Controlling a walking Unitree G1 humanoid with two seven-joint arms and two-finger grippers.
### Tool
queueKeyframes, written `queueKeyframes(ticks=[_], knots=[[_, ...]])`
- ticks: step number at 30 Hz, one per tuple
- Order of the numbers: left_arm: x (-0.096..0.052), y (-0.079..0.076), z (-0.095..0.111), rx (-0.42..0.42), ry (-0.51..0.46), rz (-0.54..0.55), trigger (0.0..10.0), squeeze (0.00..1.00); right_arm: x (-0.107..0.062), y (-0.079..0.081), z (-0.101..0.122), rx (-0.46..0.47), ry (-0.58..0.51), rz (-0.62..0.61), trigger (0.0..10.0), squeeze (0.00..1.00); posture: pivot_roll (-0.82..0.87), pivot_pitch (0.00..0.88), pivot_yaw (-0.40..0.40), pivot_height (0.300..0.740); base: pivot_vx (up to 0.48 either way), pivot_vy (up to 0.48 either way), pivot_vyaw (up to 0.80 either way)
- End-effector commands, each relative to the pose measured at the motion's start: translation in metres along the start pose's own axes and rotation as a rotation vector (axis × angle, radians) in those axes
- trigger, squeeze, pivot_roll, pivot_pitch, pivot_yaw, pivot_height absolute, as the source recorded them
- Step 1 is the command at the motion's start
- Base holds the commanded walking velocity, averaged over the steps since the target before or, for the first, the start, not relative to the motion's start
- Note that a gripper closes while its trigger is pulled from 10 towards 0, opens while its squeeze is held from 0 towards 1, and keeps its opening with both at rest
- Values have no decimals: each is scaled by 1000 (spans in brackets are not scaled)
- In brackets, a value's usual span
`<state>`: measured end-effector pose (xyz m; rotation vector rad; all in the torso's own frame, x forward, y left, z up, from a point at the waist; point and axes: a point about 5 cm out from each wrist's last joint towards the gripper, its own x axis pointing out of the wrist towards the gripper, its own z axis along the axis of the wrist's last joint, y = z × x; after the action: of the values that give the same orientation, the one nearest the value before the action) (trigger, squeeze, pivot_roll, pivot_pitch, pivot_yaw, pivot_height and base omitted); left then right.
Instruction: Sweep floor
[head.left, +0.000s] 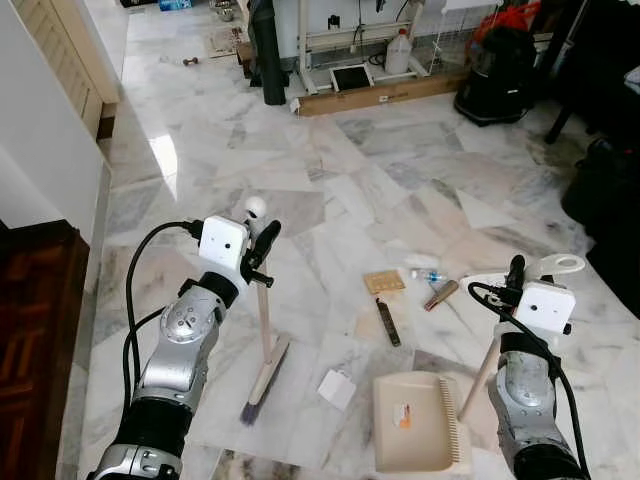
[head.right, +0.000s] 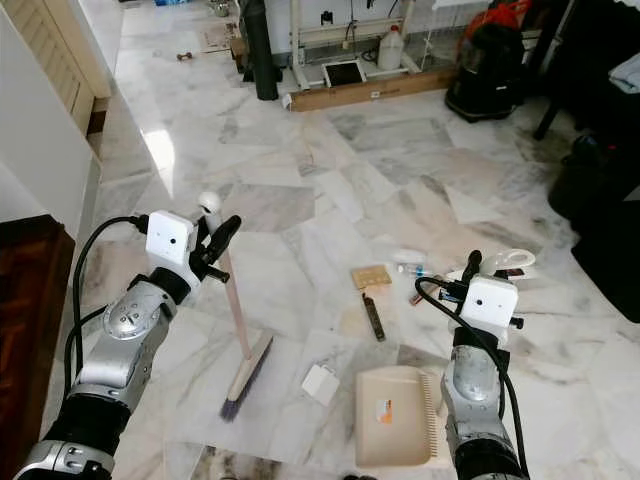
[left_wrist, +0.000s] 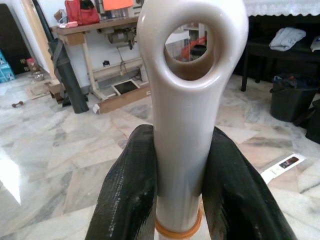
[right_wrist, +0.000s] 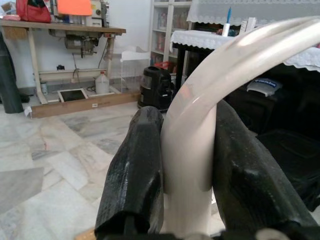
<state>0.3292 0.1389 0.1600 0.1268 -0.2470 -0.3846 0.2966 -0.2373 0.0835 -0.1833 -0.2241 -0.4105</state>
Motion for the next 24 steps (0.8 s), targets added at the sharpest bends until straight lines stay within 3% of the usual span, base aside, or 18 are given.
queueKeyframes(ticks=[1, 11, 24], knots=[[-2, 3, 8, 20, -26, -4, 10000, 0, 4, -2, 6, -15, -45, 0, 10000, 0, 188, 176, 32, 740, 0, 0, 0], [-7, 5, 10, 22, -21, -5, 10000, 0, 2, 7, 9, -83, -95, 33, 10000, 0, 206, 196, 37, 740, 0, 0, 0], [-10, 5, 15, 27, -27, -11, 10000, 0, 3, 10, 12, -36, -126, 0, 10000, 0, 233, 214, 44, 740, 0, 0, 0]])
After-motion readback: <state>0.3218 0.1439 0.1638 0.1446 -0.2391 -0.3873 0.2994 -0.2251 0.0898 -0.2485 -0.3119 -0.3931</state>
